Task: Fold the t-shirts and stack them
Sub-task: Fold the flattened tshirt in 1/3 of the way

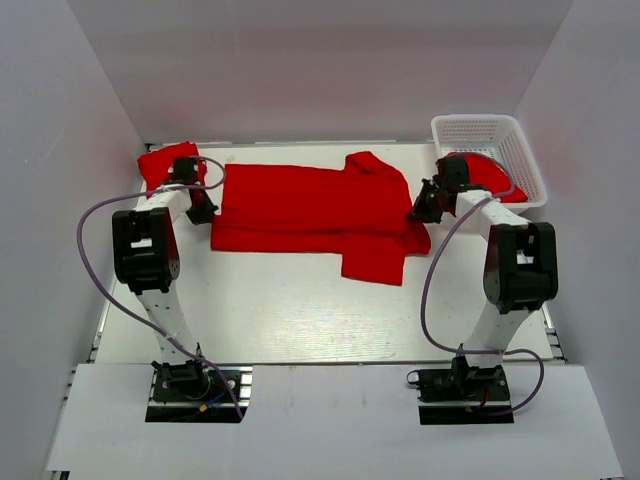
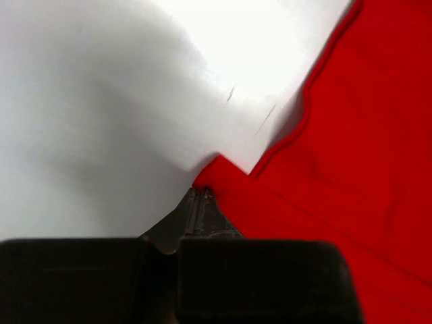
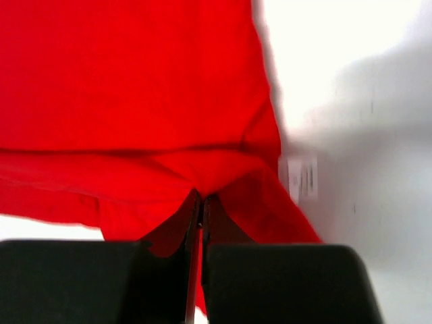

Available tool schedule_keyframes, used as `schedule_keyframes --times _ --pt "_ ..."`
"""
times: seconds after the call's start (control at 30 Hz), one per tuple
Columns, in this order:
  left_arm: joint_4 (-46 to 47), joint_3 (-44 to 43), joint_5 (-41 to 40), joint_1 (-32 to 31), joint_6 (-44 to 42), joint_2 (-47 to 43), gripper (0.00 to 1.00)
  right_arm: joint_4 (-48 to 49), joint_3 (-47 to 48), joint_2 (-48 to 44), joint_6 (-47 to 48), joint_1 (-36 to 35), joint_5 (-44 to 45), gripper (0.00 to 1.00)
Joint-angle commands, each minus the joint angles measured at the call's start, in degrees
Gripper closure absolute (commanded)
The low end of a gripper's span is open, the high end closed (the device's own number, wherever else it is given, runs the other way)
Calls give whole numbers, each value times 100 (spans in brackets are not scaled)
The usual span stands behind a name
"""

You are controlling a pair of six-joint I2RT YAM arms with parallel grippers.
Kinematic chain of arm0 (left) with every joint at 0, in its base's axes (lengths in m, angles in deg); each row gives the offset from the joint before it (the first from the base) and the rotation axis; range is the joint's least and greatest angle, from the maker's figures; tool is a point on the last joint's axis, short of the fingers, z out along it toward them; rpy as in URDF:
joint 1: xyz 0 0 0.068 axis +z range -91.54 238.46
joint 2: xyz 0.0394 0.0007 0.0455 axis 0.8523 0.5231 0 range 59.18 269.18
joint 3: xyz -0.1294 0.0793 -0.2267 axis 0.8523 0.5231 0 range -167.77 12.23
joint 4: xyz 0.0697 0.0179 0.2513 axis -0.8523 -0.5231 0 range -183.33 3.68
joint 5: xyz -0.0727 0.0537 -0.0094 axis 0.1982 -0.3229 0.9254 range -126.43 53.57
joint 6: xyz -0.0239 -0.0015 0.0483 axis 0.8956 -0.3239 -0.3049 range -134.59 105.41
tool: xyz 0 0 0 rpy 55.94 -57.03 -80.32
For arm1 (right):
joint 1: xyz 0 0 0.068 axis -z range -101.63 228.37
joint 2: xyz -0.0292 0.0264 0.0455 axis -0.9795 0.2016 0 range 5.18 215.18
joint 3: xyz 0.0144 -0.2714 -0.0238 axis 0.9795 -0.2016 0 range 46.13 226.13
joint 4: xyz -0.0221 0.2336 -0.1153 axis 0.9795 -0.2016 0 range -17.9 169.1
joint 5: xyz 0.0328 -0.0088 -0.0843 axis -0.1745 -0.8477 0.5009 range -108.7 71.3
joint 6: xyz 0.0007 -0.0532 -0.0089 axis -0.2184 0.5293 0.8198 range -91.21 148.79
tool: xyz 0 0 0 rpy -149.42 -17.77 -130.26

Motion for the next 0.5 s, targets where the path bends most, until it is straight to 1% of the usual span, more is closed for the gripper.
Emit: schedule_keyframes --times 0.0,0.23,0.33,0.37,0.4,0.43,0.47 --pt "172 -477 -36 30 -82 177 100 232 675 300 198 101 -48 100" --pt "-39 -1293 -36 30 -135 757 100 83 1424 941 418 154 -65 100" --pt "-92 -1418 25 30 -135 952 100 -32 1714 1223 497 171 -109 100" --pt "-92 -1470 26 30 -135 1039 96 -67 1793 1259 540 171 -153 96" --pt "-92 -1471 26 30 -135 1039 94 -68 1820 1390 515 171 -171 92" --pt "-92 -1541 26 30 -135 1127 89 -77 1855 1417 541 180 -214 84" --pt "-162 -1611 26 30 -135 1188 82 -103 1907 1452 550 180 -241 72"
